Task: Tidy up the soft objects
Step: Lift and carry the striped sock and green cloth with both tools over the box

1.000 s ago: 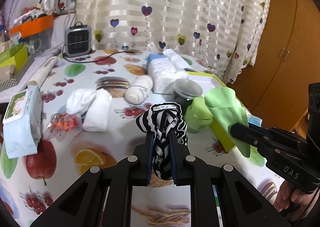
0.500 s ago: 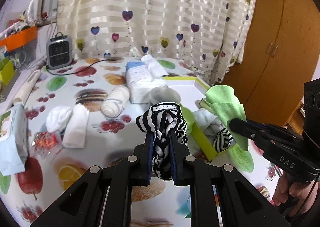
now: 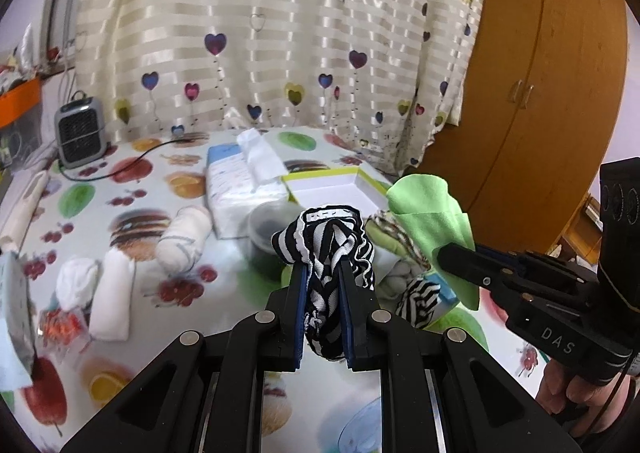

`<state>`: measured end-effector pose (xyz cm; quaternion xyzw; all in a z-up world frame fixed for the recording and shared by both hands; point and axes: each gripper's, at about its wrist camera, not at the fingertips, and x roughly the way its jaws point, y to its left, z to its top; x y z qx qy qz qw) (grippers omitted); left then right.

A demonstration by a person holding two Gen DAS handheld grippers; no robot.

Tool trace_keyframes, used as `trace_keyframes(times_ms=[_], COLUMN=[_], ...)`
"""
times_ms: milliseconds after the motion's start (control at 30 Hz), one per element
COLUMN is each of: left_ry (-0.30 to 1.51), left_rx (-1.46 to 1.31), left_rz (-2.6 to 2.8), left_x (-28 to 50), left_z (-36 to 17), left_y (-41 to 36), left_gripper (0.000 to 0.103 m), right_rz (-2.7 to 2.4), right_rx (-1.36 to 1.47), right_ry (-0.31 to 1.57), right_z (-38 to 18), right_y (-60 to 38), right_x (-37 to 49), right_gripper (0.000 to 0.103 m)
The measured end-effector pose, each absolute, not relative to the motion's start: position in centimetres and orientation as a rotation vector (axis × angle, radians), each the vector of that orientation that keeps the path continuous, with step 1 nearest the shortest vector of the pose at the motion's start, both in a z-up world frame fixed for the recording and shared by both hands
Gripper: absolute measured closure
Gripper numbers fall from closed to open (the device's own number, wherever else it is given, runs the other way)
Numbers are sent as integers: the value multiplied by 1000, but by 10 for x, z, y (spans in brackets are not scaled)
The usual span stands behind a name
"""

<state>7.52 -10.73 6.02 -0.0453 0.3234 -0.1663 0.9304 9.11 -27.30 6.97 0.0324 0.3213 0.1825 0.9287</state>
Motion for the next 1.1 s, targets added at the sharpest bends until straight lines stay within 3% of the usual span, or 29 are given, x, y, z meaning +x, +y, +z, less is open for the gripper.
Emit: trace_keyframes(times_ms=[1100], left_ry=[741], left_rx=[-64], left_rz=[-367], left_x=[175], left_z=[42], left_y=[-158], left_gripper=[89], right_rz=[282], right_rx=[72], right_ry=[696], right_z=[55], right_y=[-312], right_x=[166], right_gripper=[91])
